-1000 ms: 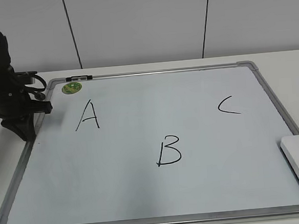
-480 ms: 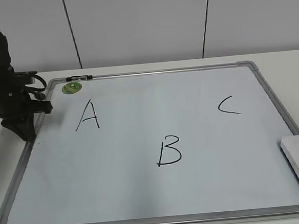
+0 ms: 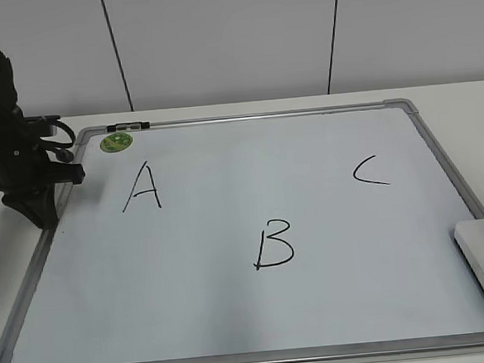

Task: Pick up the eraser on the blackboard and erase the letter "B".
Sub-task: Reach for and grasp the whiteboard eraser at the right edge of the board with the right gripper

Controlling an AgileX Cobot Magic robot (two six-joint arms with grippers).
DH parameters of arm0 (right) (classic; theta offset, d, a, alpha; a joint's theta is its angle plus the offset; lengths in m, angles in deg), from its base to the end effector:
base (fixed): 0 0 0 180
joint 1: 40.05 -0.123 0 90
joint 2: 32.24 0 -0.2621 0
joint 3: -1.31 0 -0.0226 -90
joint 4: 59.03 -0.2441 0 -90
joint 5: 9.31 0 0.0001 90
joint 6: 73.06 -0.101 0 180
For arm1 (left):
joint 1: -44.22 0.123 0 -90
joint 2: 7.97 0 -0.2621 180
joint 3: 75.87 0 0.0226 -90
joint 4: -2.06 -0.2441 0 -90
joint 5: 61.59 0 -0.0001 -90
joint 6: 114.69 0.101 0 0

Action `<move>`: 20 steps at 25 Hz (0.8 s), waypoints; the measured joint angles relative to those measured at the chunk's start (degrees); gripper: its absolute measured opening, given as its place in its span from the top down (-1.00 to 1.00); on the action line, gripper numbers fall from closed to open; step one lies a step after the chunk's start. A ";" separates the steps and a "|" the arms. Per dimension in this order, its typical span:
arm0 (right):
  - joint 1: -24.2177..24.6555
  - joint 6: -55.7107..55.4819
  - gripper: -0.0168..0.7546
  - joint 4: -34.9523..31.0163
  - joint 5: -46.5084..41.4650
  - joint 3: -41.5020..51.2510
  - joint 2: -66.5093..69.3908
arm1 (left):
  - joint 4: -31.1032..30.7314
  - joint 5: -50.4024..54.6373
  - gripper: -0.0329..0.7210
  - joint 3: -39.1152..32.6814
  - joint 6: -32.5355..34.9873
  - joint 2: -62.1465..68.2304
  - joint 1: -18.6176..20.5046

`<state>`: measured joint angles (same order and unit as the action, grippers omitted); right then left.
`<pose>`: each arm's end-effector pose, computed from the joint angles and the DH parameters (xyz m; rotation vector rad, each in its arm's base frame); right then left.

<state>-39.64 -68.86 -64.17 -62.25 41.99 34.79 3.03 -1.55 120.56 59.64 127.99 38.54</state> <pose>0.1706 0.0060 0.2166 -0.0340 2.7995 0.0939 0.4104 -0.0423 0.1036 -0.0129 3.1355 -0.0241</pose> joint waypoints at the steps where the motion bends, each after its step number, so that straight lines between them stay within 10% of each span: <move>1: 0.00 0.49 -0.48 -0.42 0.00 -0.47 0.98 | 0.00 0.00 0.86 0.00 0.00 0.00 0.00; 20: -2.24 4.28 -0.65 -6.99 0.92 -12.90 22.58 | 0.00 0.05 0.86 0.00 0.00 0.00 0.00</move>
<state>-41.88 -64.58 -71.16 -61.33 29.09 57.37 3.03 -1.50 120.56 59.64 127.99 38.54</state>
